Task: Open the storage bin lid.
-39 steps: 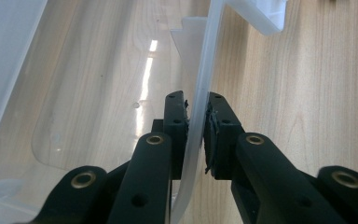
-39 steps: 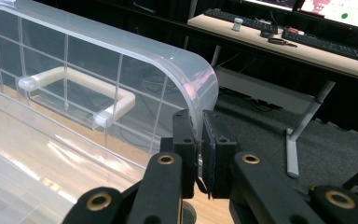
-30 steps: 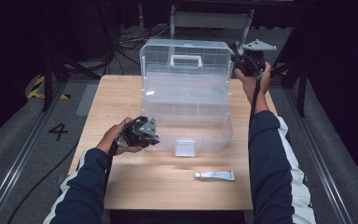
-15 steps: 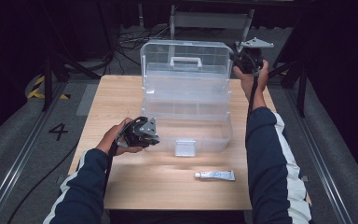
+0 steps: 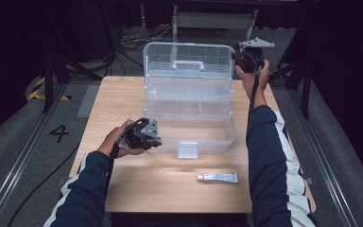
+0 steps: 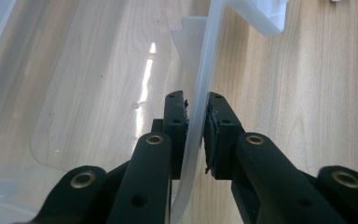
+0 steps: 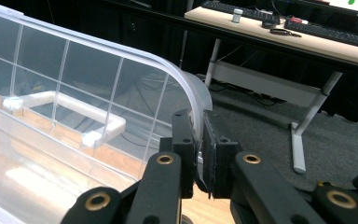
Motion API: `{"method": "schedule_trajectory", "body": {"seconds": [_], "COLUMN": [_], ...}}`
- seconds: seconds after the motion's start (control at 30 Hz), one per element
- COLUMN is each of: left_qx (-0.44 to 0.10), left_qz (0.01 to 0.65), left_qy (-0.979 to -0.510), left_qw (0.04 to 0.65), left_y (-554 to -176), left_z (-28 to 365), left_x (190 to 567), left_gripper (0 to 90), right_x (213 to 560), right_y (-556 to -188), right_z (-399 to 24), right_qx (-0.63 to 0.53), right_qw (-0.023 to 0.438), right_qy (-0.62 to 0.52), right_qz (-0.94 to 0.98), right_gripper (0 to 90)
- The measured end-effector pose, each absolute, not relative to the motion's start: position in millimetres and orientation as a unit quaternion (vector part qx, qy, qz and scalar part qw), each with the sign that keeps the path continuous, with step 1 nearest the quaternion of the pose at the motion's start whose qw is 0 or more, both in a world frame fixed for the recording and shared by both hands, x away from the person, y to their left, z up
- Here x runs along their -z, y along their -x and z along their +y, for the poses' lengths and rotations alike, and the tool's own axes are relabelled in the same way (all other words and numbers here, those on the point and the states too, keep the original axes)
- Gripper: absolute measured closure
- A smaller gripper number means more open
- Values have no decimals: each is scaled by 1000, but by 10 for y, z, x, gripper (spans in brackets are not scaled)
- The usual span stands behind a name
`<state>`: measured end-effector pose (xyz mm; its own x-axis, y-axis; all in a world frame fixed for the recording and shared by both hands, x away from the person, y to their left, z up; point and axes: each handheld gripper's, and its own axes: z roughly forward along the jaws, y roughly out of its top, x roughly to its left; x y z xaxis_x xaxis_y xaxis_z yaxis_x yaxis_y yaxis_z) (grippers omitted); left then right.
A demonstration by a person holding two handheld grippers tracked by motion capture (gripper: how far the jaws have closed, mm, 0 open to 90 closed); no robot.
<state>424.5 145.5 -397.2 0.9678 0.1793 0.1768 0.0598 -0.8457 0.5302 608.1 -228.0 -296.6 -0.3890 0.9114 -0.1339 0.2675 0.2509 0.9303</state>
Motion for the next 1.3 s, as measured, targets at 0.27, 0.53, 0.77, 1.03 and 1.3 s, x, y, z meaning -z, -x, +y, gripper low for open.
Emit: {"method": "schedule_trajectory", "body": {"seconds": [0.27,0.53,0.77,1.03,1.3], "left_qx": [-105,-110,-111,-113,-117], "left_qz": [64,64,64,65,64], "left_qy": [-954,-955,-954,-954,-954], "left_qw": [273,269,270,271,268], "left_y": [-4250,-4242,-4241,-4236,-4229], "left_z": [1460,1453,1454,1452,1445], "left_x": [3977,3978,3981,3988,3989], "left_gripper": [810,808,808,806,803], "right_x": [3010,3052,3084,3095,3085], "right_y": [-6169,-6255,-6292,-6334,-6377], "right_z": [-2242,-2228,-2238,-2236,-2234], "right_qx": [-439,-434,-436,-431,-423], "right_qw": [366,364,363,359,350], "right_qy": [-426,-432,-432,-433,-438], "right_qz": [701,702,701,705,712], "right_gripper": [845,843,841,839,837]}}
